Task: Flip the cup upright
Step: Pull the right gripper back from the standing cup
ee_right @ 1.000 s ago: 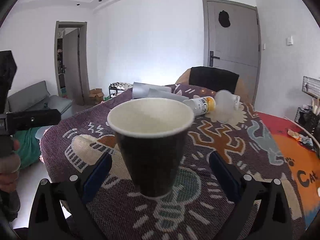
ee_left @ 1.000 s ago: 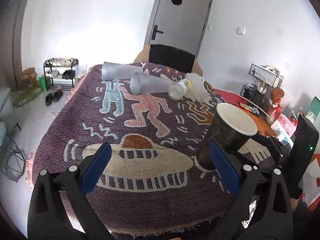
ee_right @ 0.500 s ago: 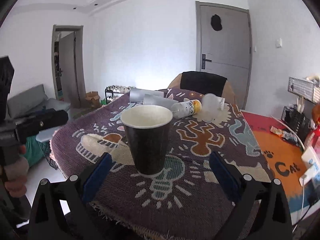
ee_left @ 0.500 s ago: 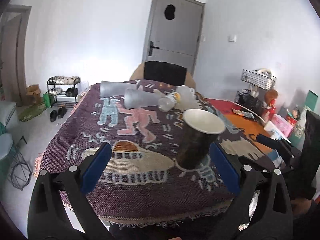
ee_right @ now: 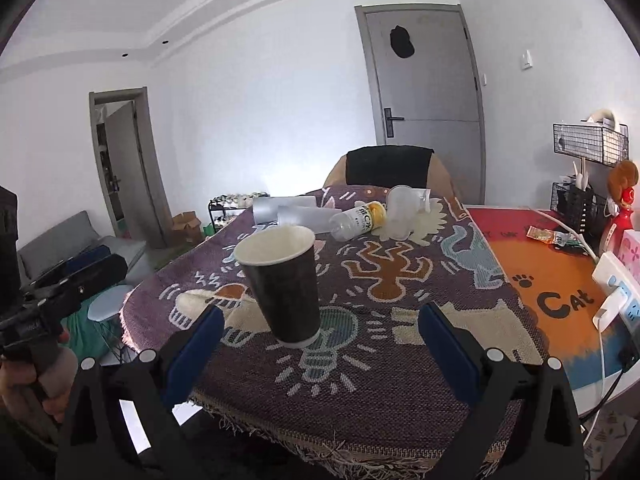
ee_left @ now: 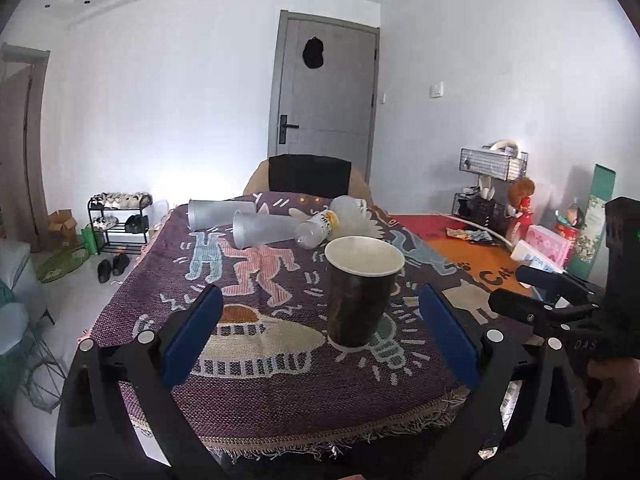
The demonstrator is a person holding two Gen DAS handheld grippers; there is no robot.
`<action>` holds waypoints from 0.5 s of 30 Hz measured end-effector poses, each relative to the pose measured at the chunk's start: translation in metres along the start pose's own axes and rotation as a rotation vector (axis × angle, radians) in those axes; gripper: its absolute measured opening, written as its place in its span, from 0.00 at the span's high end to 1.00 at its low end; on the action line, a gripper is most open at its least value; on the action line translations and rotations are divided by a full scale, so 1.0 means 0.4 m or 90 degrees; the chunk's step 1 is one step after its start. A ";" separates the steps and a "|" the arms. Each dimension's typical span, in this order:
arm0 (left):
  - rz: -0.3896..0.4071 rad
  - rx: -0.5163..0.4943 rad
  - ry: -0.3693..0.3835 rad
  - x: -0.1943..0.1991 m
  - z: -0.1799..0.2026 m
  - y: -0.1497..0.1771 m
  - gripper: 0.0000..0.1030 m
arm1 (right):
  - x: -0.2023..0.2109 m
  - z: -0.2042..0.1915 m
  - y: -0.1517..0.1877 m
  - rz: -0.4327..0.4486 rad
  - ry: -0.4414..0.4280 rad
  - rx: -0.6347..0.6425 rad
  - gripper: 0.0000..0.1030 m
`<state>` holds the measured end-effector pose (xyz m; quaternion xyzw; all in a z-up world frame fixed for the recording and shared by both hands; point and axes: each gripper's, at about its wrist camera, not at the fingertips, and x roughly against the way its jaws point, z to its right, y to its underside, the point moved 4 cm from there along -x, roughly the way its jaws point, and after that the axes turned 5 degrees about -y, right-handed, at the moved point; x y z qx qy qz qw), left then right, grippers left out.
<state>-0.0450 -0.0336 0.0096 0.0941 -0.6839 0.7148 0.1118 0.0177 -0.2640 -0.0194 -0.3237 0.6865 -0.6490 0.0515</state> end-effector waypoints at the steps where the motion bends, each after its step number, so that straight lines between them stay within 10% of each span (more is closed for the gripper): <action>1: 0.003 0.002 -0.003 0.004 -0.005 0.000 0.05 | 0.002 -0.005 0.004 -0.002 -0.004 0.002 0.07; 15: 0.010 0.014 -0.027 0.024 -0.067 -0.007 0.05 | -0.008 -0.048 0.009 -0.003 -0.024 0.015 0.07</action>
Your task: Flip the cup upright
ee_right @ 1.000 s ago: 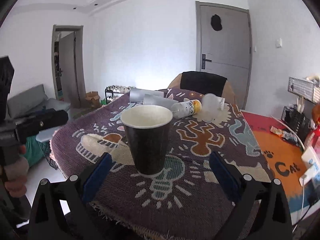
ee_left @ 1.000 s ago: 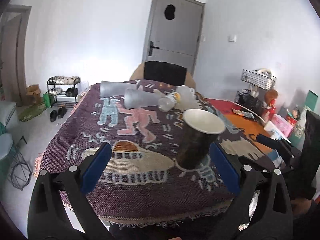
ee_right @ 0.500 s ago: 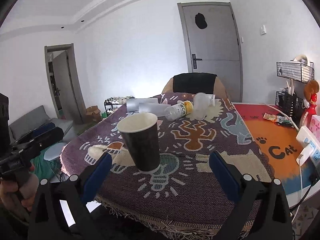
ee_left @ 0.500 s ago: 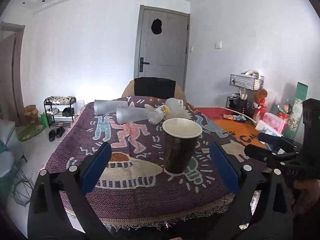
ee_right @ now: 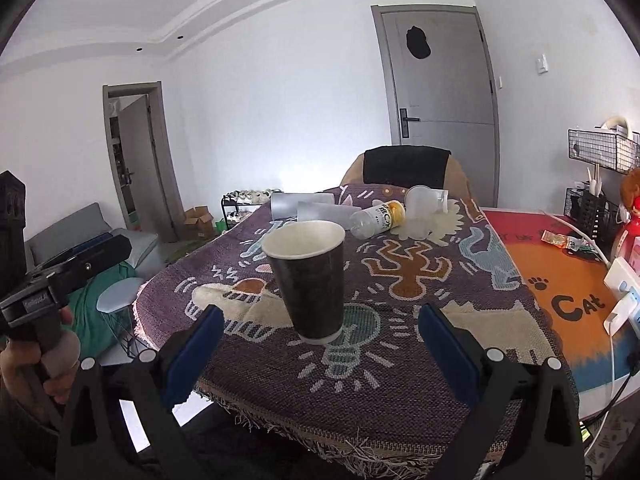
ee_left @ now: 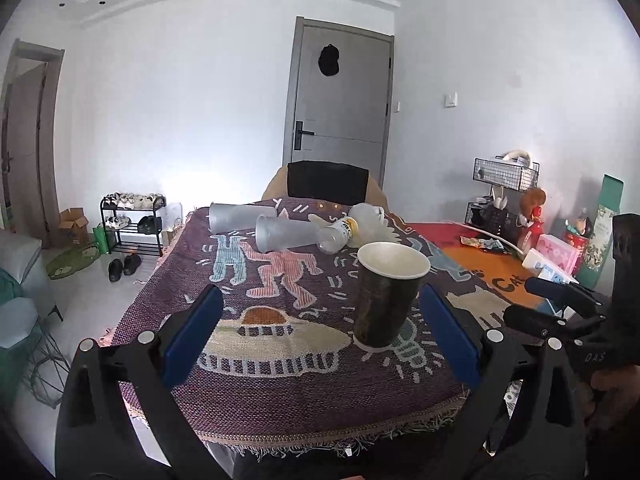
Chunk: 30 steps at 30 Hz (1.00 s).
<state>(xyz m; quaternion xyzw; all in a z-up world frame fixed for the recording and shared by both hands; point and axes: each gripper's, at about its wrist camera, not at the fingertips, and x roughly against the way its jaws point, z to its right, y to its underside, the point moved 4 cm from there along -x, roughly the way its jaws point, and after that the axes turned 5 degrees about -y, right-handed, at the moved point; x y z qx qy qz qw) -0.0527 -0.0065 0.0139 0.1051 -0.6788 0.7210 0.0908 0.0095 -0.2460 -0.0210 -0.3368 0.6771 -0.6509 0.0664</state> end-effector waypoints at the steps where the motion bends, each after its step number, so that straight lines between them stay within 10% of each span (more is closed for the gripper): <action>1: -0.001 0.000 0.002 -0.001 0.000 0.001 0.05 | 0.000 0.003 -0.001 0.001 0.000 -0.001 0.07; 30: -0.019 -0.003 0.003 -0.024 -0.001 0.017 0.05 | -0.019 0.051 0.012 0.002 -0.001 -0.043 0.07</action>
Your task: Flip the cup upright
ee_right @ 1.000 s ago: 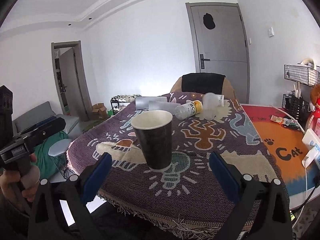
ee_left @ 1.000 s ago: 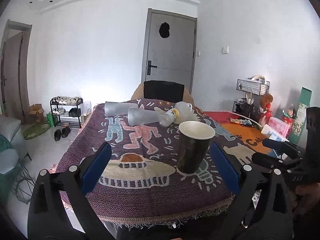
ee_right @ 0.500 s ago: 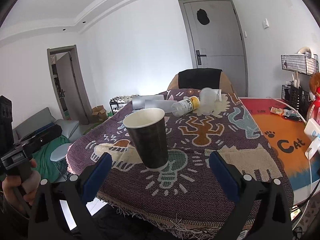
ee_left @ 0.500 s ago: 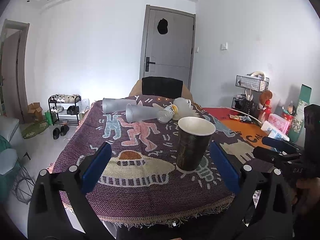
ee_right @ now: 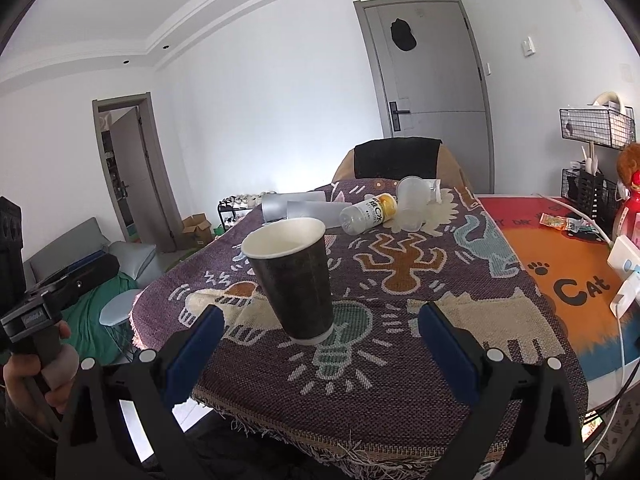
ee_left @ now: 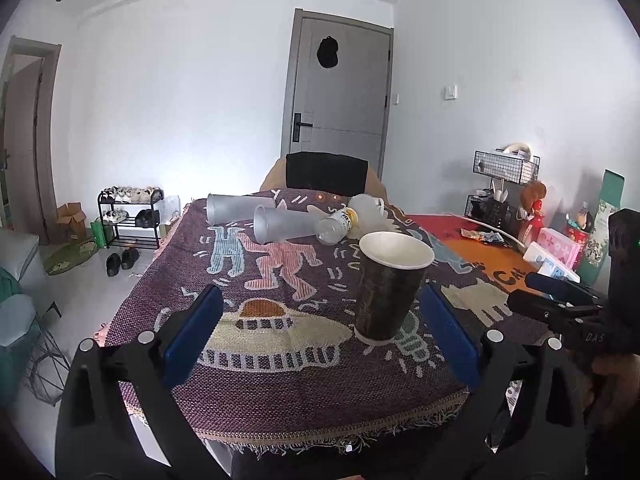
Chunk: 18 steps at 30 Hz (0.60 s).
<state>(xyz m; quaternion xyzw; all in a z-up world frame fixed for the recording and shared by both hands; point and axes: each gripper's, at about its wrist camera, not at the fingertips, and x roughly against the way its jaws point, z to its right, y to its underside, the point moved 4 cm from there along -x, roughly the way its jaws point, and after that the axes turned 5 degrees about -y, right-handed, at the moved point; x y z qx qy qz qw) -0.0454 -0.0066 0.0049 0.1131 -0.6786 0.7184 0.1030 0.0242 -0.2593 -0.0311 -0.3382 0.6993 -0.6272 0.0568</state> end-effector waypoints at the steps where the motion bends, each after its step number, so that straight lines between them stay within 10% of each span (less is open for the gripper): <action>1: 0.000 0.001 -0.002 0.000 -0.002 0.000 0.05 | 0.000 0.000 0.000 0.000 0.000 -0.001 0.07; 18: -0.002 0.009 -0.005 -0.001 -0.008 0.000 0.05 | -0.008 0.001 0.007 -0.009 -0.001 0.001 0.07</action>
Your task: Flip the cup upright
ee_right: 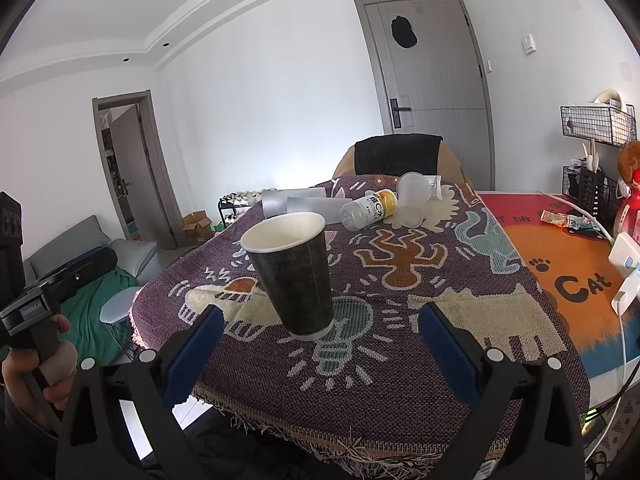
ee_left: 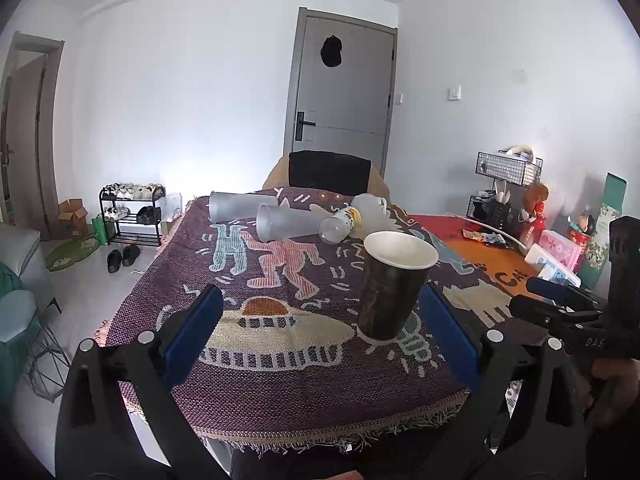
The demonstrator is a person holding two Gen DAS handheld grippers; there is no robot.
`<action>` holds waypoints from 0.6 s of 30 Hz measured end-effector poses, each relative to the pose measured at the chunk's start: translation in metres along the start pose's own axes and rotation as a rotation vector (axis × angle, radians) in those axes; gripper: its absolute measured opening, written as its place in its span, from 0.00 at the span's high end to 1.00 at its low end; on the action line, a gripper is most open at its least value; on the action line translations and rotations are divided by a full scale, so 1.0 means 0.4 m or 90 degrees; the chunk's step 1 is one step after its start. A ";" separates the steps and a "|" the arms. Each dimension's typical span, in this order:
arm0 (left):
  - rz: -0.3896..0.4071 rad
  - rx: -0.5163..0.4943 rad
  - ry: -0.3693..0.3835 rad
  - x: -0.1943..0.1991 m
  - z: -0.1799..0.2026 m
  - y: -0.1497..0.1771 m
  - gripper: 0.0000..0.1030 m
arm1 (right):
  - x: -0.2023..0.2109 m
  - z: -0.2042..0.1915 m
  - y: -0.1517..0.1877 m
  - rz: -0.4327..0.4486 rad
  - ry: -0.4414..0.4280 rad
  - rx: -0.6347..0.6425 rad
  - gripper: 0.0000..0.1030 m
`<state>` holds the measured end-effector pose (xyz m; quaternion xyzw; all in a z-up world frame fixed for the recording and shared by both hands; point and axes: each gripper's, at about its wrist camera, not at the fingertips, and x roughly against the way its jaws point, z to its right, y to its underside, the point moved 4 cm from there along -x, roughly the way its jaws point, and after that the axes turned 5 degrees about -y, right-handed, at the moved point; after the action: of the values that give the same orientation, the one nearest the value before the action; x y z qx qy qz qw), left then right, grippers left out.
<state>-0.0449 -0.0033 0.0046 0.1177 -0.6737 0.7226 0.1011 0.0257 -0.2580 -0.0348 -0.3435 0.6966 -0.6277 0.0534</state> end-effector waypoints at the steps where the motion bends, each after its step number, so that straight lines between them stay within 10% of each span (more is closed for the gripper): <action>1: 0.000 0.000 0.000 0.000 0.000 0.000 0.05 | 0.001 0.000 0.001 0.000 0.000 0.000 0.07; 18: -0.004 -0.017 -0.009 -0.004 0.016 0.011 0.05 | -0.010 -0.002 0.013 -0.012 -0.008 -0.007 0.07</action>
<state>-0.0446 -0.0101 0.0004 0.1234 -0.6837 0.7123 0.0999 0.0262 -0.2553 -0.0406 -0.3543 0.6963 -0.6222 0.0499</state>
